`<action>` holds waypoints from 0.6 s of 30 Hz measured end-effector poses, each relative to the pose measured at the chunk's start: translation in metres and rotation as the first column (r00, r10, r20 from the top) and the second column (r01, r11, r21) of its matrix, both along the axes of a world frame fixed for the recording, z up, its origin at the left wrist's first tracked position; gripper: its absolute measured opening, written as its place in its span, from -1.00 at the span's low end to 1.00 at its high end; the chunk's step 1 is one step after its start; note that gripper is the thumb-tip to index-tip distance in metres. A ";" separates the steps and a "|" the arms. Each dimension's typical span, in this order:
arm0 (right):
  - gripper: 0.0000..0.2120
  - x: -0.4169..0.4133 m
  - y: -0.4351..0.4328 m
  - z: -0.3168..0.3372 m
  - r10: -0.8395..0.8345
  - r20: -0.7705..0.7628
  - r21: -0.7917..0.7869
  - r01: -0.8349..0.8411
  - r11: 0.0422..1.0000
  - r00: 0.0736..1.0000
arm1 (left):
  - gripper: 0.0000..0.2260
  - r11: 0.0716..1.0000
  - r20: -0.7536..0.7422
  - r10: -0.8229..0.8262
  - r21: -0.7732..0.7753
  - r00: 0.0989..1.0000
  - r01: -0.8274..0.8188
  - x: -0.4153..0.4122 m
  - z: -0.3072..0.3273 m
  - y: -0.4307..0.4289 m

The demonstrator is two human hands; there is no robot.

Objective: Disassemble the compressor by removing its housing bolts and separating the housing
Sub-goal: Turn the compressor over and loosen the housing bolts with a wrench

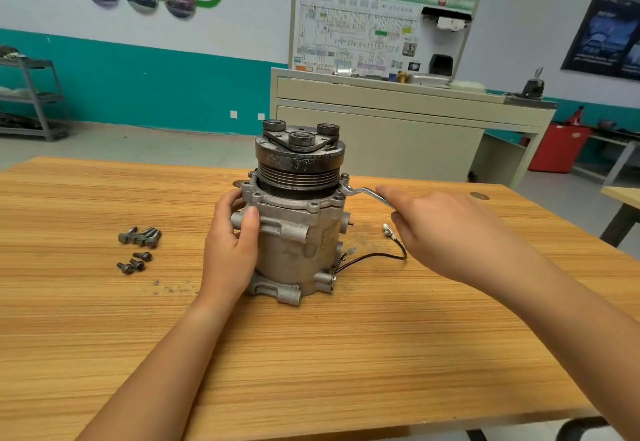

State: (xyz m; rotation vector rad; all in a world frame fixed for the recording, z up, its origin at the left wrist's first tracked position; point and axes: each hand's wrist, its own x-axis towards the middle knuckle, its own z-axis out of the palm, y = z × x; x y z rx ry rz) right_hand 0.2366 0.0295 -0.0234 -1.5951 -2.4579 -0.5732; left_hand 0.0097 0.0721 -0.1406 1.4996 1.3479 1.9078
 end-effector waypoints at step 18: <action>-0.39 -0.030 -0.013 0.017 -0.099 0.429 0.030 0.096 0.995 0.898 | -0.63 1.000 -0.004 -0.001 0.002 1.000 0.001 0.000 0.000 0.001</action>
